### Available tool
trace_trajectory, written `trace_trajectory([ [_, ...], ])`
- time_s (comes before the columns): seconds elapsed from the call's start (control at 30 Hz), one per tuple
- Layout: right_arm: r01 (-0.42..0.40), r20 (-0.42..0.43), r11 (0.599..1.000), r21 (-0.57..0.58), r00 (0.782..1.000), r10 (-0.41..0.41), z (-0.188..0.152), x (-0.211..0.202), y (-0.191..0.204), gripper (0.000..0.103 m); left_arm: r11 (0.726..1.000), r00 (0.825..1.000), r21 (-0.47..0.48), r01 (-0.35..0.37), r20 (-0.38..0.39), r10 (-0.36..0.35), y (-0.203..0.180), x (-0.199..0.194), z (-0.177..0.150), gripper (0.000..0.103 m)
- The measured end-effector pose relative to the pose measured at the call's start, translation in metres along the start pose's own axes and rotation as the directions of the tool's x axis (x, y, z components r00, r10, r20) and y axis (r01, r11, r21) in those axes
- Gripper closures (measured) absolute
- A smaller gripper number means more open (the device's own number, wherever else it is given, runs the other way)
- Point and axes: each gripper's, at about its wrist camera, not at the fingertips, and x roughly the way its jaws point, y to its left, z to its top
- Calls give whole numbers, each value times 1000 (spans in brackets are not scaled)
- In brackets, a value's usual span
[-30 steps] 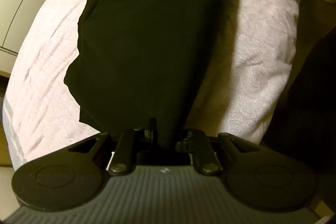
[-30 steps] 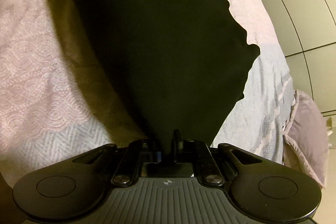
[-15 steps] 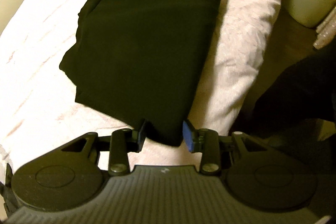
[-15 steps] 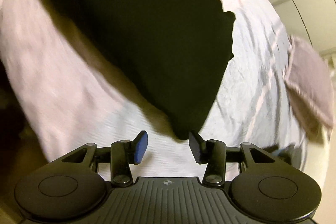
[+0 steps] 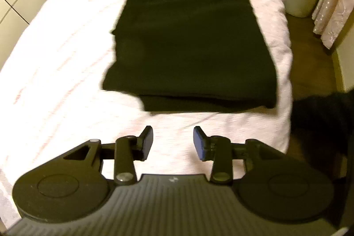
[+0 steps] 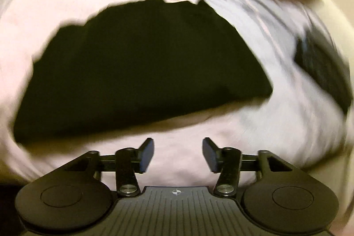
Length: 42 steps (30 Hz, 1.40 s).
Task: Fold clothes
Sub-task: 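Lower the folded black jacket onto the bed and open both grippers, then pull both grippers back from the folded jacket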
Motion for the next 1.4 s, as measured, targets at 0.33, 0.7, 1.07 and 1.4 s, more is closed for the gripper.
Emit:
trace_trajectory([
  [0.33, -1, -65, 956, 294, 998, 21, -13, -48, 78, 30, 995, 997, -94, 23, 71, -17, 36, -28, -5, 35],
  [0.7, -40, -36, 953, 299, 998, 54, -27, -51, 94, 30, 993, 999, -120, -13, 47, 18, 7, -41, -5, 22],
  [1.07, -56, -23, 956, 288, 998, 66, -51, -54, 97, 30, 996, 991, -8, -85, 102, 85, -9, -39, -15, 21],
  [1.4, 53, 106, 971, -233, 994, -29, -69, -29, 198, 30, 868, 978, 483, -112, 208, 10, -4, 19, -40, 21],
])
